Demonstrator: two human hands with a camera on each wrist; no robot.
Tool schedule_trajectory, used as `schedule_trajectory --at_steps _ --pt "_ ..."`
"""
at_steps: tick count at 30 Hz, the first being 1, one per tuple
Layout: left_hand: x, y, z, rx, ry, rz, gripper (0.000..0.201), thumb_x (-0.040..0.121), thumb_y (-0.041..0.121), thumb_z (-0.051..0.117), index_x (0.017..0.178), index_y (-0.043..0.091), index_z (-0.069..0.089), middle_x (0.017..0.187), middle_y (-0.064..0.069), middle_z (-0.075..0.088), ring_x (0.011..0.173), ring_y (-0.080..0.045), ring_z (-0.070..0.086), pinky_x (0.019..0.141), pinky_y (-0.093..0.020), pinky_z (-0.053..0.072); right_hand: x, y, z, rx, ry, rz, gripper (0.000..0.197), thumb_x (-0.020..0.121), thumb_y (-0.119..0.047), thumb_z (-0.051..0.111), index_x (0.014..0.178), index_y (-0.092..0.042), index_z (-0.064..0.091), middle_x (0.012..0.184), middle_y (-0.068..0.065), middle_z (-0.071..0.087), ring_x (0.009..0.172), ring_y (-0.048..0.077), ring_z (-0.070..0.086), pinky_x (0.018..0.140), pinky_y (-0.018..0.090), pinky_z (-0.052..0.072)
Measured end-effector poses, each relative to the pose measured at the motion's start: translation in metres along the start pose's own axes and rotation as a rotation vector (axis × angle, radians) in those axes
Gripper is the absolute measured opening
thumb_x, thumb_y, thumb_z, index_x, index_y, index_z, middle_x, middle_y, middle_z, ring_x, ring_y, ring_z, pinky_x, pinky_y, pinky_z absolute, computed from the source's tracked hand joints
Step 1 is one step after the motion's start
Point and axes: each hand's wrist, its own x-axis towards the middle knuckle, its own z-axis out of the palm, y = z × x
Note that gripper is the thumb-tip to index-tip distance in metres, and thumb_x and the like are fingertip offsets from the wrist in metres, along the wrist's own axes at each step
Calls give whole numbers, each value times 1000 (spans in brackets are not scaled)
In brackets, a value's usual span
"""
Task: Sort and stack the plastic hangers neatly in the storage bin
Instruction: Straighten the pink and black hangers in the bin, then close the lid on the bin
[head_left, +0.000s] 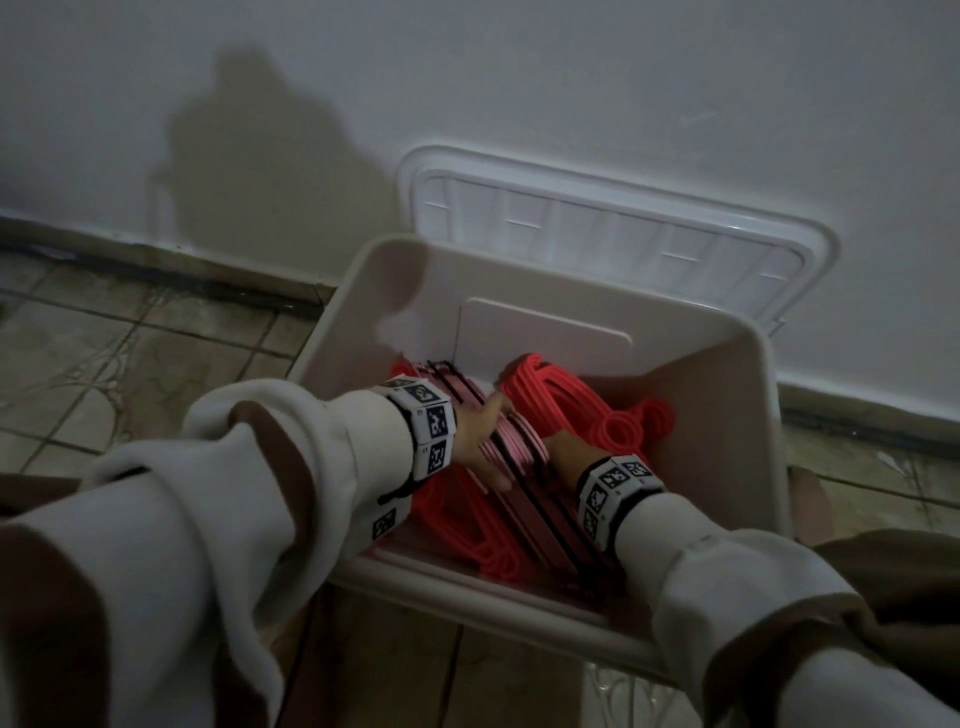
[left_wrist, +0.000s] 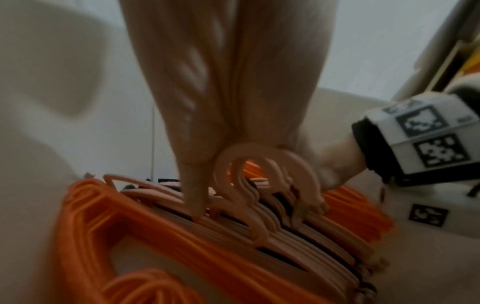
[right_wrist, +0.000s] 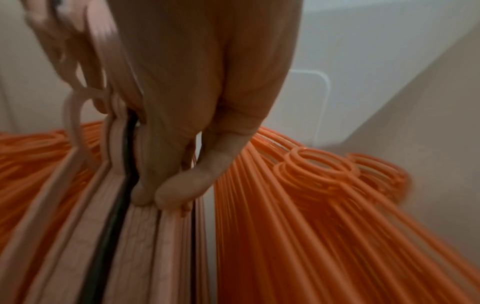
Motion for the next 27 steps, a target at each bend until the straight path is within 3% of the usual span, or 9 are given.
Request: schedule_trajectory --at_steps 4,7,13,17,21,24,27 --pt "-5 -6 -5 67 -86 8 122 68 58 71 146 22 -16 155 -14 17 139 -29 28 113 -45 28 0 -1 2 -113 11 -21 33 89 -12 55 120 0 57 122 20 59 112 32 57 97 36 46" --pt "-4 -7 -4 111 -48 32 114 75 53 69 149 14 -9 157 -8 11 143 -24 20 117 -38 22 -2 2 2 -155 -10 -41 34 88 -16 56 119 -1 55 122 20 58 114 33 56 93 33 44" --pt "7 0 4 137 99 49 99 81 45 66 149 10 3 148 -15 35 131 -28 42 108 -36 36 -2 3 -1 -178 4 -31 34 91 -11 51 124 -1 53 126 20 56 117 32 54 94 32 42" --pt "12 -3 2 203 51 1 100 77 53 66 147 5 14 150 -15 31 134 -30 37 109 -42 34 3 0 2 -211 -40 -53 35 91 -9 50 125 0 52 126 22 56 116 32 55 95 34 44" --pt "13 -2 2 220 67 27 97 79 49 66 146 3 15 149 -16 32 133 -30 38 110 -41 34 4 1 1 -174 -25 -40 33 92 -10 48 123 -1 54 125 21 57 115 31 56 94 34 44" --pt "13 -3 3 247 92 43 97 74 53 69 145 6 21 144 -14 40 128 -29 45 106 -42 38 1 0 2 -161 -6 -8 35 93 -9 47 126 0 51 127 22 55 118 33 53 97 35 41" --pt "10 -5 2 265 135 42 100 71 55 70 145 8 21 145 -13 38 131 -29 41 109 -40 34 -5 2 3 -154 41 33 35 95 -9 43 129 0 49 131 21 52 121 32 51 99 34 39"
